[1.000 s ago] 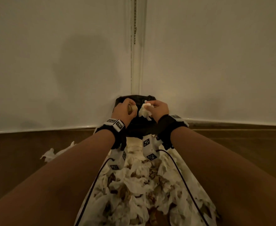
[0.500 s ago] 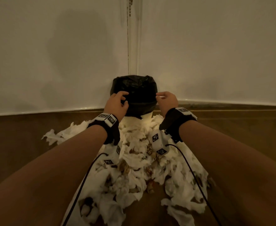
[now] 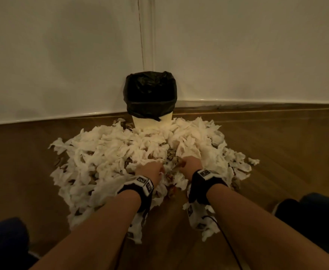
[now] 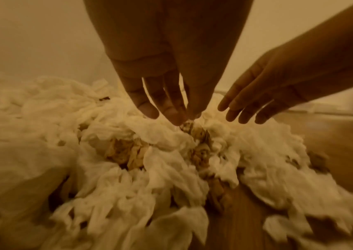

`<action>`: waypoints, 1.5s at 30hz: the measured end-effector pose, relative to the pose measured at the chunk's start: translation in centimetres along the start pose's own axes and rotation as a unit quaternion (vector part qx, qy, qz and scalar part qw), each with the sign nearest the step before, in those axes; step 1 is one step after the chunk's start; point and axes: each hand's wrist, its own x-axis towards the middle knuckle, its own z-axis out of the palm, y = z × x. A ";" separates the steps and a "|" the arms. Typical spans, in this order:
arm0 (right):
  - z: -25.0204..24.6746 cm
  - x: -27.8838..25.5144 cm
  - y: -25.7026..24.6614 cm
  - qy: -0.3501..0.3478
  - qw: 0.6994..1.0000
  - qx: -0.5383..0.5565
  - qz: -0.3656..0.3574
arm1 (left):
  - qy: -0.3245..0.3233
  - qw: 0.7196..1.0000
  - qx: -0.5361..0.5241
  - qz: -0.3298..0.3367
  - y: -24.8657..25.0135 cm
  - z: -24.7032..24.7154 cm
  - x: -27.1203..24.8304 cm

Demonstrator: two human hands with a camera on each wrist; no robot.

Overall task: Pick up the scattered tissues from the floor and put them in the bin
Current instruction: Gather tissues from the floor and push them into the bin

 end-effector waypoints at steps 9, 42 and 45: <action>6.4 -0.6 2.8 -0.031 0.997 -0.037 0.059 | -0.005 0.992 0.117 0.042 1.9 5.0 1.5; 4.0 0.3 5.8 -0.018 0.916 0.377 0.136 | 0.119 0.918 -0.376 -0.038 -1.6 3.1 -0.1; 1.9 -0.6 5.8 -0.045 0.795 0.578 0.181 | 0.134 0.900 -0.412 -0.050 -1.8 2.6 -0.5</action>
